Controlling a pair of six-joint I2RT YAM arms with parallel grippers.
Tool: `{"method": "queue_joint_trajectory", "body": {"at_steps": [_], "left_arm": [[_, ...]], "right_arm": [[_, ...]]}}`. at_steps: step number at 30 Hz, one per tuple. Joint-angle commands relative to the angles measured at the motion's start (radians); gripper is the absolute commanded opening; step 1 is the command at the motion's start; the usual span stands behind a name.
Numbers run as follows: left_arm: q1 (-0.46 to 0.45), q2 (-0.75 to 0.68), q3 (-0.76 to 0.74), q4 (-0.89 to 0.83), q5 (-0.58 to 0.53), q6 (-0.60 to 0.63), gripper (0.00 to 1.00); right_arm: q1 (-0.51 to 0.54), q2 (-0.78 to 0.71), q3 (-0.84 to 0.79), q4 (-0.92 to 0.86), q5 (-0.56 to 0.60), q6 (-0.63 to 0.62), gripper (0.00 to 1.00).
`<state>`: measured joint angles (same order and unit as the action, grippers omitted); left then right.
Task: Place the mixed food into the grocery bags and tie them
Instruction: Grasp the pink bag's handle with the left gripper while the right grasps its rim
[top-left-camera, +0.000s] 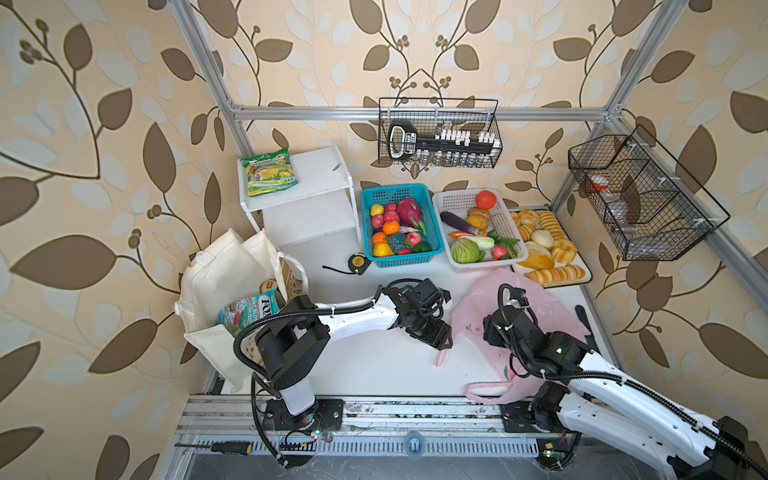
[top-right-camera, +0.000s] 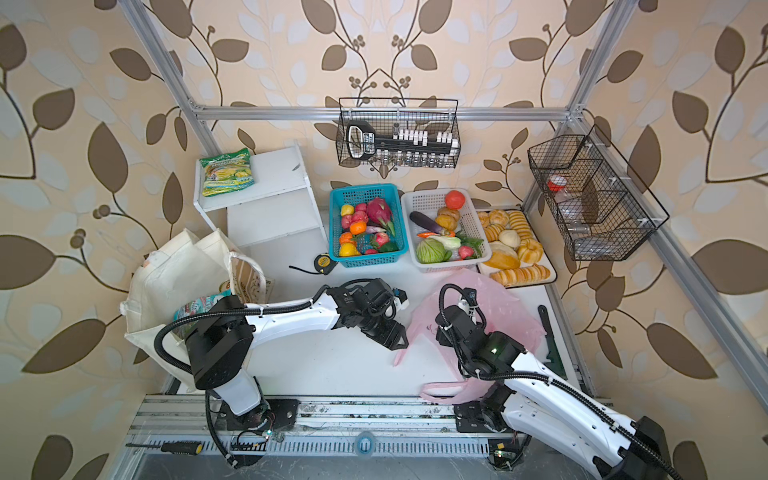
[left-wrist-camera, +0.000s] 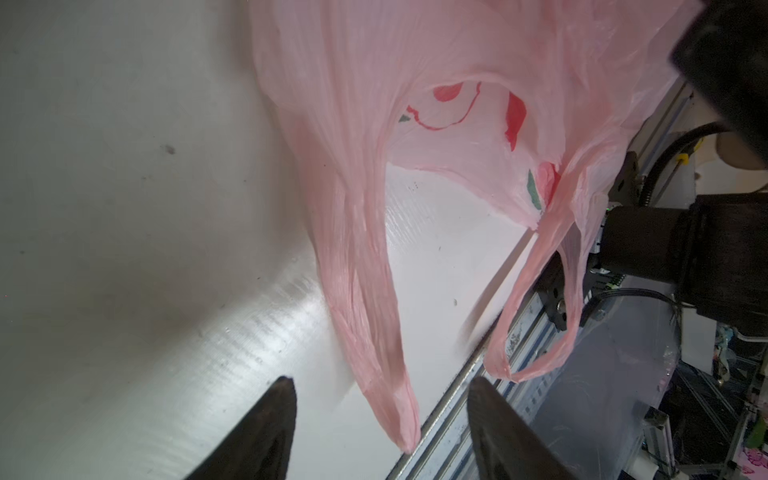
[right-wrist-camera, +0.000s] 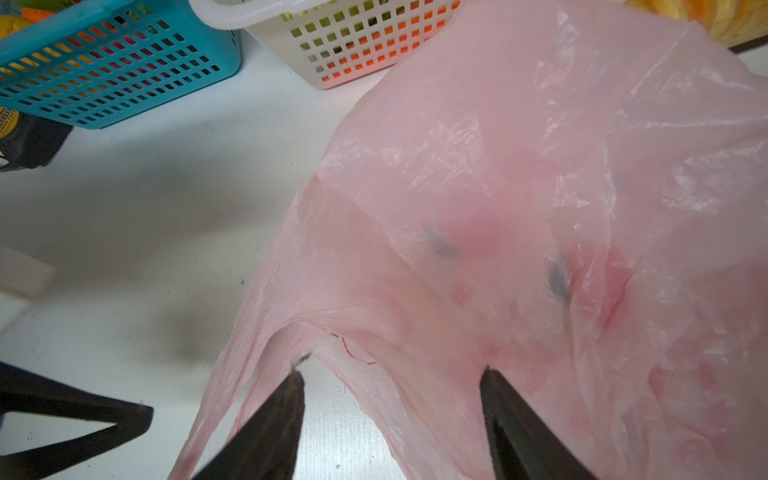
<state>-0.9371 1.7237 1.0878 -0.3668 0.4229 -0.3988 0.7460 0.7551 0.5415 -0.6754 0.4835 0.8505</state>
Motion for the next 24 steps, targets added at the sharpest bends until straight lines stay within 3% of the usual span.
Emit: {"method": "queue_joint_trajectory", "body": {"at_steps": [1, 4, 7, 11, 17, 22, 24], "left_arm": [[-0.009, 0.028, -0.016, 0.049, 0.038, -0.019, 0.64], [-0.009, 0.053, -0.005, 0.04, 0.038, -0.001, 0.48], [-0.009, 0.049, -0.004, 0.014, -0.038, 0.013, 0.18], [0.004, -0.023, -0.034, 0.018, -0.107, 0.025, 0.01], [0.067, -0.128, 0.049, -0.199, -0.076, 0.204, 0.0], [0.173, -0.167, 0.151, -0.399, 0.0, 0.305, 0.0], [0.213, -0.177, 0.182, -0.445, 0.057, 0.312, 0.01]], "right_arm": [[-0.003, -0.032, -0.031, 0.018, 0.013, 0.012, 0.67], [-0.002, -0.031, -0.026, 0.027, -0.011, -0.021, 0.67], [-0.004, -0.018, -0.011, 0.026, -0.024, -0.036, 0.68], [-0.002, -0.004, 0.0, 0.042, -0.07, -0.083, 0.68], [0.038, 0.035, 0.028, 0.139, -0.224, -0.201, 0.66], [0.162, 0.096, 0.053, 0.107, -0.022, -0.243, 0.67], [0.196, 0.126, 0.048, 0.129, 0.008, -0.285, 0.68]]}}
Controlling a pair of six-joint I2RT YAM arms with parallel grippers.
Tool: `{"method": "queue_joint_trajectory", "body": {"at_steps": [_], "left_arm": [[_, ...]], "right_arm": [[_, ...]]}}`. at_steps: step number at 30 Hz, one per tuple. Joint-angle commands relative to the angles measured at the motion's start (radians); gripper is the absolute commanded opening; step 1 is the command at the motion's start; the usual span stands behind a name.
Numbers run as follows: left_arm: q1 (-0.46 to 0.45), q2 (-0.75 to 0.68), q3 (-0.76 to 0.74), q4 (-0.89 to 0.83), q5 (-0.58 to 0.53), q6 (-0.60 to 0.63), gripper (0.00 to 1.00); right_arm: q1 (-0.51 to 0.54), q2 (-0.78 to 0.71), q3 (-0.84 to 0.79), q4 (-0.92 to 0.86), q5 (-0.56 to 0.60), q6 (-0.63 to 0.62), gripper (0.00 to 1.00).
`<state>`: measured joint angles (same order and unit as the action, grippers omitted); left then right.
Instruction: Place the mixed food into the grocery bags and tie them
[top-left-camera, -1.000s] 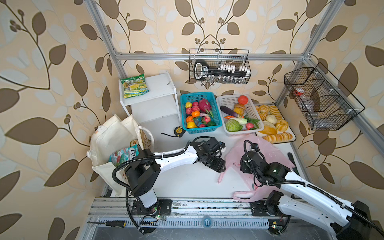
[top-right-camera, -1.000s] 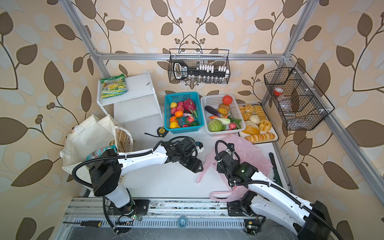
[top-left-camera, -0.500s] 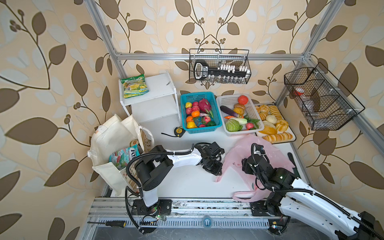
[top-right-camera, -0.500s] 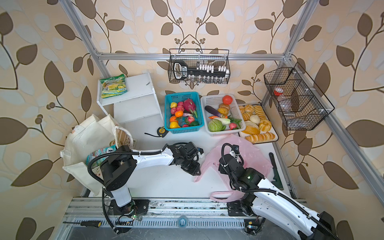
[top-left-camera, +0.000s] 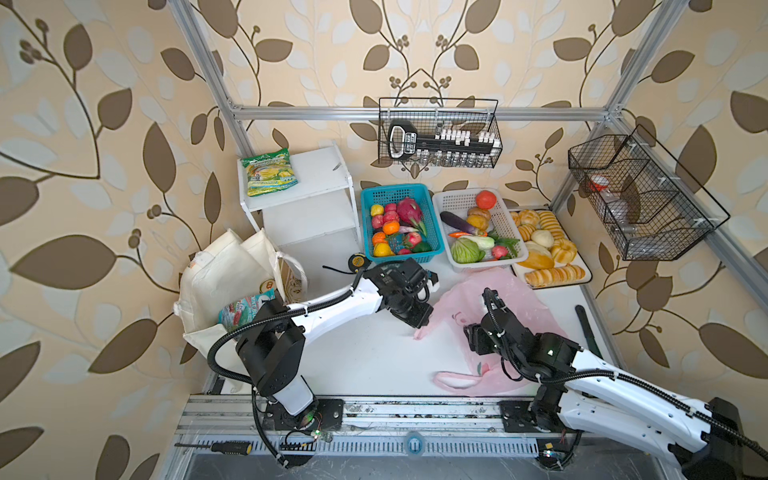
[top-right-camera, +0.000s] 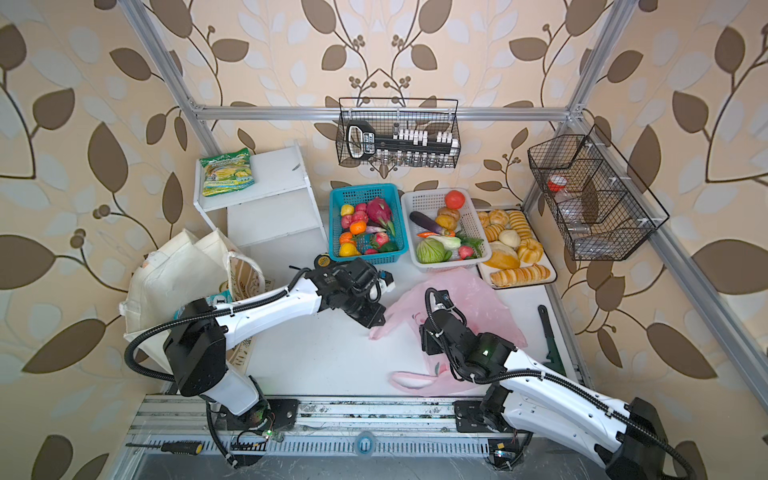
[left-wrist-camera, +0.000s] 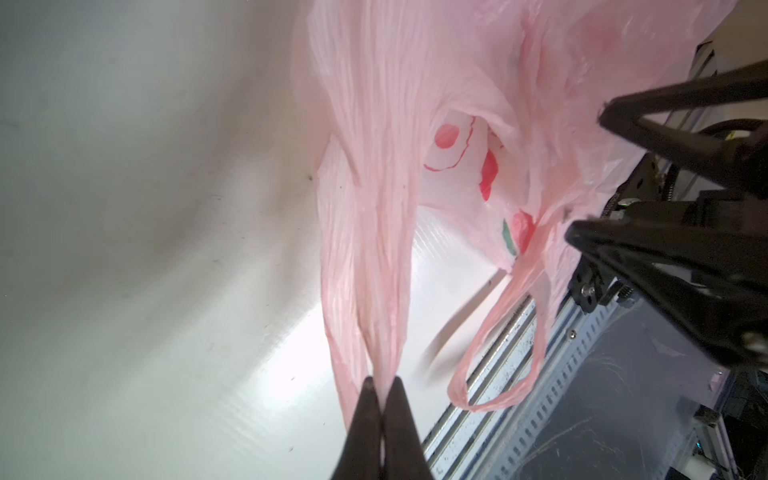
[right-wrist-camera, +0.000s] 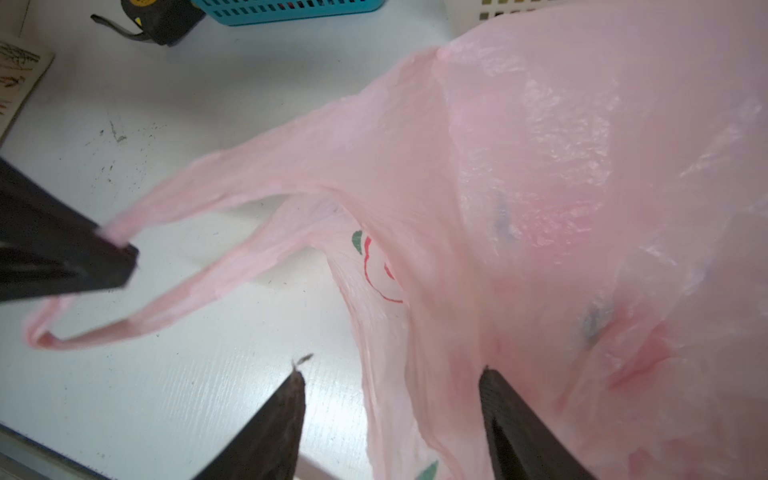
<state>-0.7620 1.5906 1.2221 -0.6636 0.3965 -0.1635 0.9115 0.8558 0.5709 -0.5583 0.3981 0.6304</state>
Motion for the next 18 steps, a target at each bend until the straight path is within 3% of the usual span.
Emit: {"method": "queue_joint_trajectory", "body": {"at_steps": [1, 9, 15, 18], "left_arm": [[0.054, -0.049, 0.062, -0.161, 0.111, 0.073, 0.01], [0.063, -0.075, 0.151, -0.211, 0.17, 0.05, 0.03], [0.063, -0.099, 0.162, -0.192, 0.144, 0.005, 0.04], [0.062, -0.111, 0.172, -0.186, 0.18, -0.001, 0.04]], "right_arm": [[0.046, 0.046, 0.018, 0.025, 0.119, -0.072, 0.68], [0.137, 0.25, 0.062, 0.159, 0.18, -0.114, 0.7], [0.219, 0.317, 0.093, 0.204, 0.248, -0.062, 0.71], [0.225, 0.341, 0.074, 0.212, 0.302, 0.03, 0.69]]}}
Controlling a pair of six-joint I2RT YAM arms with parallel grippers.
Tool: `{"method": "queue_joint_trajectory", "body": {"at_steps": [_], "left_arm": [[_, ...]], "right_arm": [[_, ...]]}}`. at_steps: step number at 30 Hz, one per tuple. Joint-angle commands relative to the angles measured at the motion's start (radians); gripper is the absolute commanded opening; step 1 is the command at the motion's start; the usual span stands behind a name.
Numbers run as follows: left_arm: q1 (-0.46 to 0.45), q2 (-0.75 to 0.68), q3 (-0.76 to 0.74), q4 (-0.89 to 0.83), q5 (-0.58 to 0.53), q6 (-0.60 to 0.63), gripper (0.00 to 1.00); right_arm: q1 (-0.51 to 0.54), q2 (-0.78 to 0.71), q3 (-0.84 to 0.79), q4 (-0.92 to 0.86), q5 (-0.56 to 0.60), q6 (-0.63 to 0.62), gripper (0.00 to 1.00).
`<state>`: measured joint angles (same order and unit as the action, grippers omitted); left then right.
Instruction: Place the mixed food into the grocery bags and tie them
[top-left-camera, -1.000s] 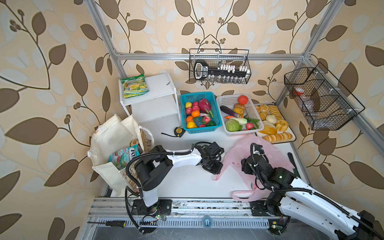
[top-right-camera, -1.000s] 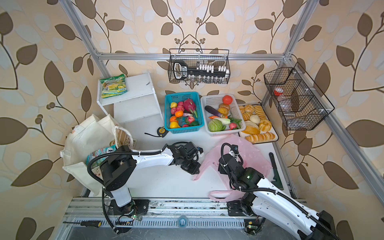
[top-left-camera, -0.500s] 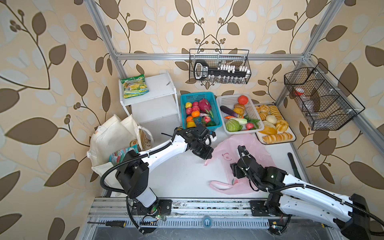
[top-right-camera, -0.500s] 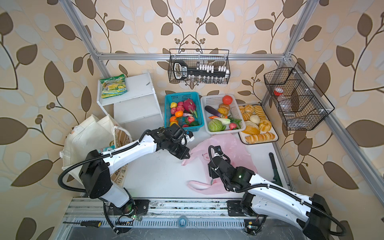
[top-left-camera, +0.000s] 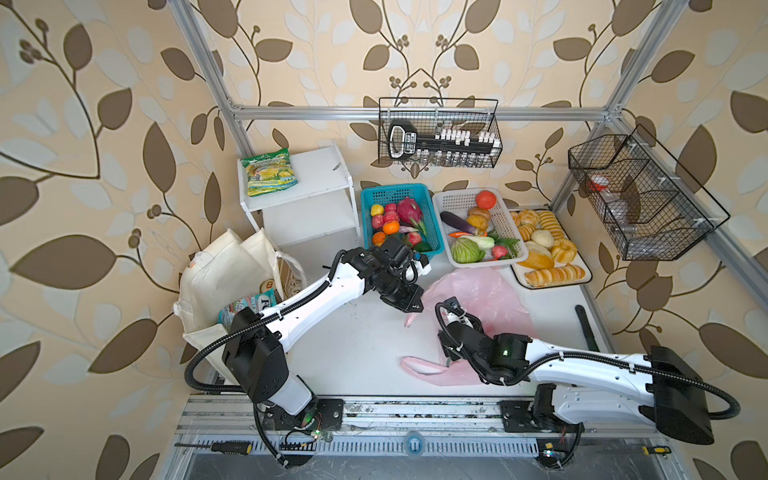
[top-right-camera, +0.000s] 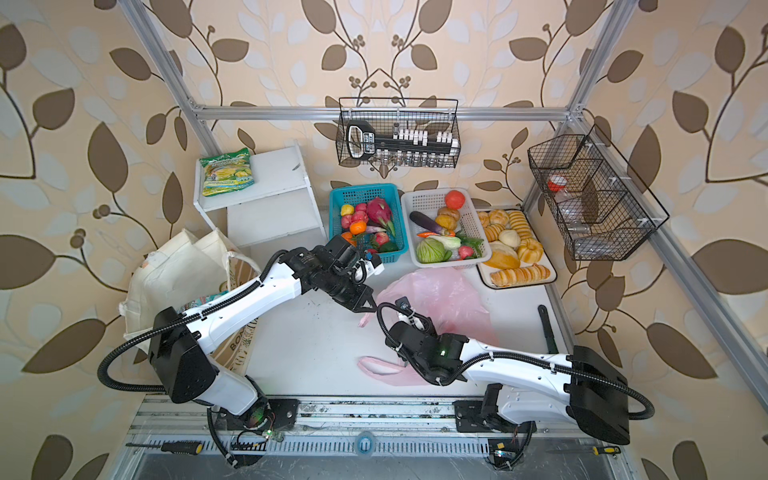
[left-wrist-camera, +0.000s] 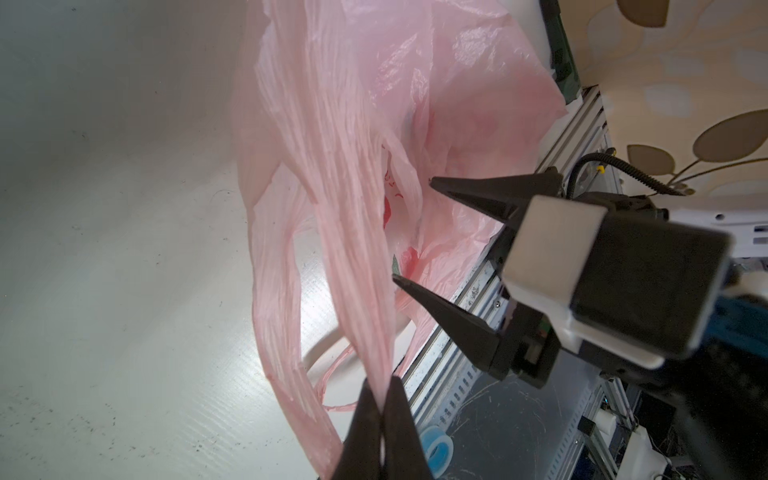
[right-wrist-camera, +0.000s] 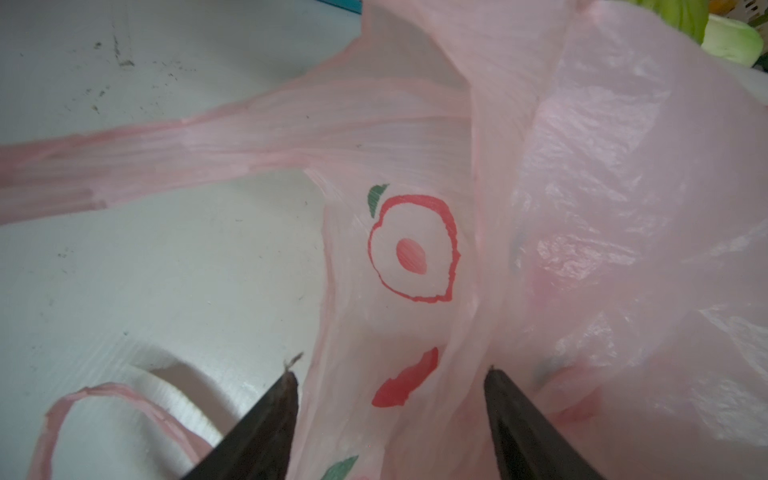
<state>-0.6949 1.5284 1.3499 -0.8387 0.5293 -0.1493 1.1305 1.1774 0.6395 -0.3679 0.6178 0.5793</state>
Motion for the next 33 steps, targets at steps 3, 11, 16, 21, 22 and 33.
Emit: {"method": "queue_joint_trajectory", "body": {"at_steps": [3, 11, 16, 21, 22, 33], "left_arm": [[-0.005, -0.066, 0.058, -0.025, 0.018, -0.016, 0.04], [-0.005, -0.082, 0.078, -0.028, 0.051, -0.019, 0.07], [-0.005, -0.082, 0.078, -0.021, 0.056, -0.038, 0.07], [-0.005, -0.127, 0.074, 0.019, 0.022, -0.079, 0.06], [-0.005, -0.132, 0.068, 0.033, 0.023, -0.087, 0.05], [-0.005, -0.147, 0.06, 0.041, -0.029, -0.102, 0.09]], "right_arm": [[-0.006, 0.036, 0.004, -0.037, 0.14, 0.143, 0.45], [-0.073, 0.005, -0.048, 0.026, 0.067, 0.134, 0.45], [-0.063, 0.034, -0.053, 0.089, 0.041, 0.067, 0.56], [0.041, 0.042, -0.073, 0.201, 0.076, -0.002, 0.6], [0.052, 0.046, -0.079, 0.202, 0.118, 0.02, 0.59], [0.06, -0.035, -0.133, 0.215, 0.153, 0.083, 0.05]]}}
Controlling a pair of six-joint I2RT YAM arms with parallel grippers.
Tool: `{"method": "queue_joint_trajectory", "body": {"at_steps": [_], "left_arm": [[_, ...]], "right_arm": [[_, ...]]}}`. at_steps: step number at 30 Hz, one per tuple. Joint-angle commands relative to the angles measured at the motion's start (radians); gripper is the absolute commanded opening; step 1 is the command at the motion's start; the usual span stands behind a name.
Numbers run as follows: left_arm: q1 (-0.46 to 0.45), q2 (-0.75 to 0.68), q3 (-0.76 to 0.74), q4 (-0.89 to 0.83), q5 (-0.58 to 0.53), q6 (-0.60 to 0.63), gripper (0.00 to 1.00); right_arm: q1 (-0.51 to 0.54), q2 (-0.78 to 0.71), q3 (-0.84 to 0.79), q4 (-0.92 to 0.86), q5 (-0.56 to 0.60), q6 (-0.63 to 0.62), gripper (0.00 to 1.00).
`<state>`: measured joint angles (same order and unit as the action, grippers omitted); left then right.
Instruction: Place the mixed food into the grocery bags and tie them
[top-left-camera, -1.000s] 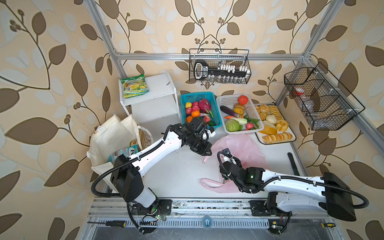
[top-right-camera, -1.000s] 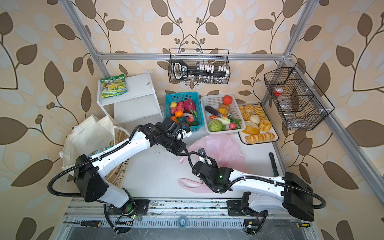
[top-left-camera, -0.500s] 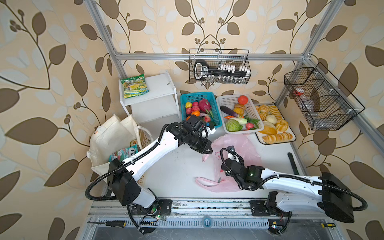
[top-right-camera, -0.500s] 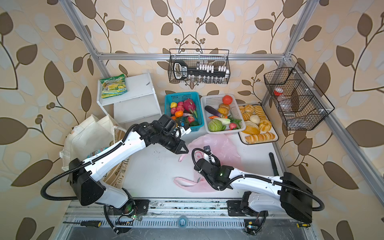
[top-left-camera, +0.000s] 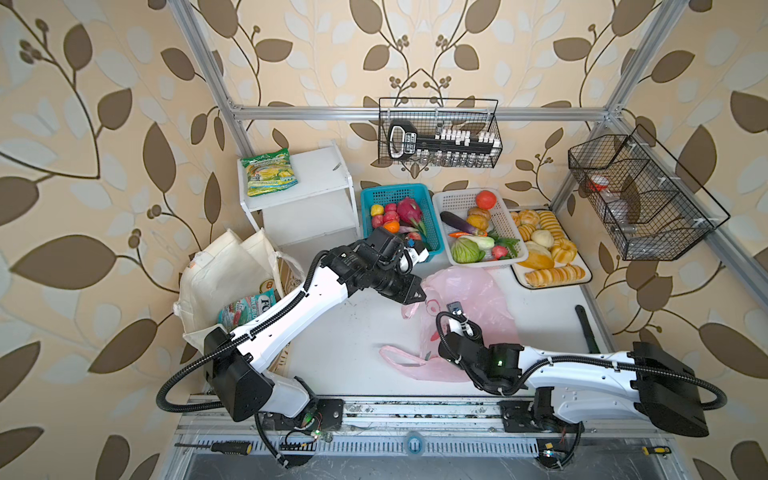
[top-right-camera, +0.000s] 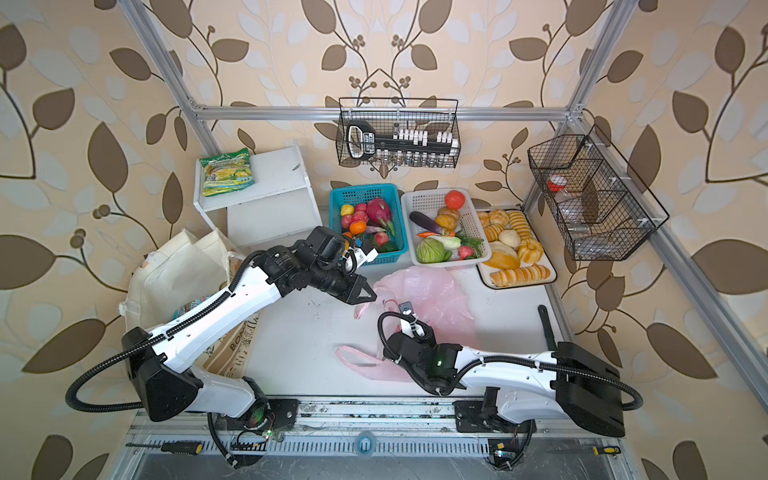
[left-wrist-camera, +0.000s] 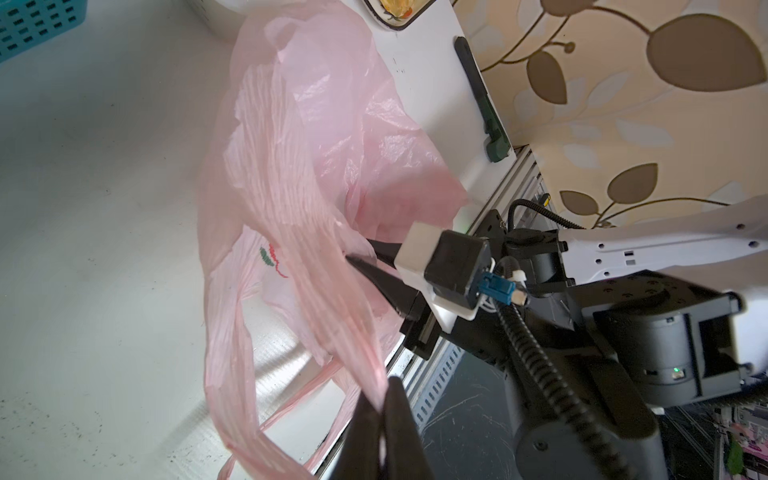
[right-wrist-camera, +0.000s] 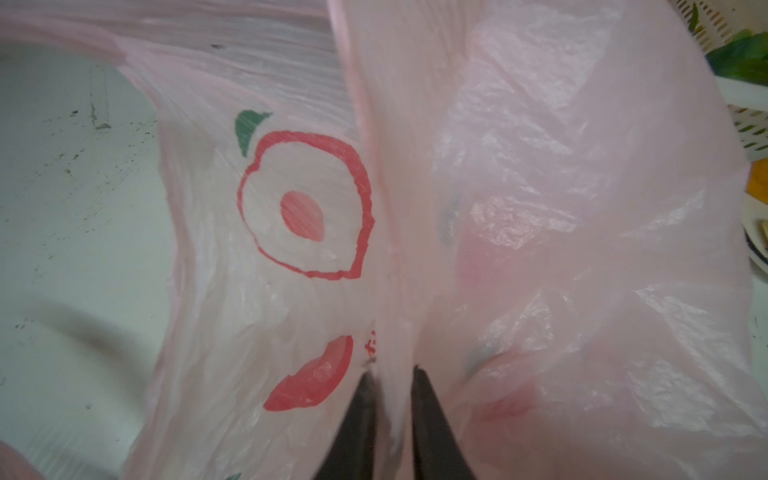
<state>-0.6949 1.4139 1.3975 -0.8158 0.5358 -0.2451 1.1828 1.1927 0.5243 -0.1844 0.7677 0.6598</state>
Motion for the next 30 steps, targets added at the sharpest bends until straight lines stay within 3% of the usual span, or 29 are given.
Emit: {"method": "queue_joint_trajectory", "body": {"at_steps": [1, 4, 5, 6, 12, 15, 22, 27, 30], "left_arm": [[-0.005, -0.032, 0.008, 0.017, -0.075, -0.011, 0.12], [-0.003, -0.037, 0.01, -0.007, -0.219, -0.023, 0.33], [-0.003, -0.041, 0.009, -0.012, -0.257, -0.025, 0.46], [-0.003, -0.048, 0.01, -0.02, -0.311, -0.037, 0.63], [0.0, -0.165, -0.034, -0.023, -0.511, -0.097, 0.99], [0.024, -0.246, -0.063, -0.015, -0.471, -0.123, 0.99], [0.034, -0.343, -0.141, 0.056, -0.091, -0.159, 0.99], [0.035, -0.336, -0.219, 0.001, -0.071, -0.207, 0.99], [0.034, -0.337, -0.255, 0.084, -0.04, -0.262, 0.99]], "right_arm": [[0.008, -0.076, -0.015, 0.021, -0.006, 0.006, 0.01], [0.0, -0.147, 0.006, -0.025, -0.031, 0.022, 0.0], [-0.017, -0.166, 0.018, -0.051, -0.053, 0.036, 0.0], [-0.053, -0.19, 0.034, -0.082, -0.114, 0.047, 0.0], [-0.369, -0.278, 0.088, -0.184, -0.594, 0.156, 0.0], [-0.462, -0.307, 0.124, -0.215, -0.692, 0.162, 0.0], [-0.537, -0.257, 0.228, -0.253, -0.773, 0.106, 0.0], [-0.525, -0.206, 0.313, -0.281, -0.774, 0.127, 0.0], [-0.508, -0.194, 0.334, -0.288, -0.757, 0.119, 0.0]]}}
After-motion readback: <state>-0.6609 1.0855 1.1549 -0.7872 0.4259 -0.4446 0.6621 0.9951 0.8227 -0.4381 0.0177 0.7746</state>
